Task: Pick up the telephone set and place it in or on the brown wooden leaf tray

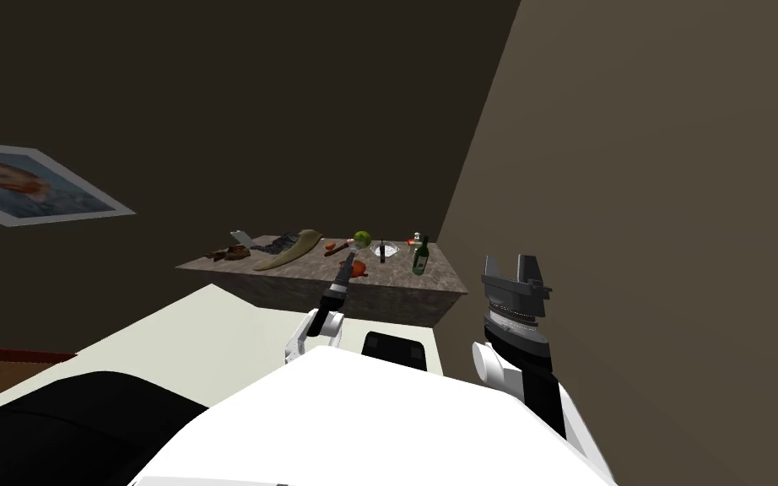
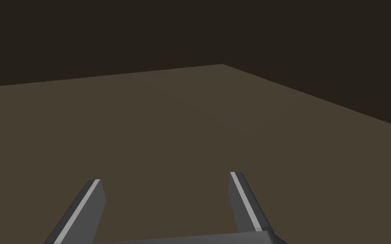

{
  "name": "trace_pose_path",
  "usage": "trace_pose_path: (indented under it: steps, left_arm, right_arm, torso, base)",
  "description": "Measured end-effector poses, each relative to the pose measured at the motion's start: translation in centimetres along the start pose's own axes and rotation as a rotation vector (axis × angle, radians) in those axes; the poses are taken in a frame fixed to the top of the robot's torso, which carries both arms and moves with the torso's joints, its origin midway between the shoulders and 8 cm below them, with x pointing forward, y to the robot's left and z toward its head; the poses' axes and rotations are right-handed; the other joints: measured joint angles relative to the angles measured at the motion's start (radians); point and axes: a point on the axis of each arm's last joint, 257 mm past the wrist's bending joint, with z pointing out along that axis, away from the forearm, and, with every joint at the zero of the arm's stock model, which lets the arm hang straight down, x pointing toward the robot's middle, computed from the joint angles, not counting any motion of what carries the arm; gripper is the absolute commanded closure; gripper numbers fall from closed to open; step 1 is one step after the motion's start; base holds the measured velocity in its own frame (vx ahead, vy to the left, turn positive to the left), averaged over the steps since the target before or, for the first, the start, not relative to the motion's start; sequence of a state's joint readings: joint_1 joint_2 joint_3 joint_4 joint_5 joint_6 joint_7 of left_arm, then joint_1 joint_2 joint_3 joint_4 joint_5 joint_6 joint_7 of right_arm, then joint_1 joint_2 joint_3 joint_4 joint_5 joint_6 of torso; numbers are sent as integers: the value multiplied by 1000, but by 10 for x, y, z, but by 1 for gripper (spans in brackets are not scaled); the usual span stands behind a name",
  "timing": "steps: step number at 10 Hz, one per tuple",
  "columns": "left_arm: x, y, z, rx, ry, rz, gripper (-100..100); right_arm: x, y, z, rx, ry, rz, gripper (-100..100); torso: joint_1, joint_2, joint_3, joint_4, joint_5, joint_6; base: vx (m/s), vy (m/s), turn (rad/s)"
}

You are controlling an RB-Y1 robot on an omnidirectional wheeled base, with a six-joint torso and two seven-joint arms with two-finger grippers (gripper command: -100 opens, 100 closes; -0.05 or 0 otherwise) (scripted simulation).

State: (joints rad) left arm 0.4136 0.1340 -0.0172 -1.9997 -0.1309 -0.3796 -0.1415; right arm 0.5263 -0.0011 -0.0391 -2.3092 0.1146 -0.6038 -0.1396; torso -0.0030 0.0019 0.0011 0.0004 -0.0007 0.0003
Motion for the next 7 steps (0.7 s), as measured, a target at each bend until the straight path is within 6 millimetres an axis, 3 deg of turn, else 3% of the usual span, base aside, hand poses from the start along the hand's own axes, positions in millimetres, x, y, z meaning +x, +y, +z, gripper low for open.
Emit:
trace_pose_path:
  steps: [7]
  left_arm:
    - [5, 82, -1, -168, 55, 218, -100]
  right_arm:
    - [0, 0, 0, 0, 0, 0, 0]
  torso:
    - [0, 0, 0, 0, 0, 0]
  base:
    - [-29, -45, -94]
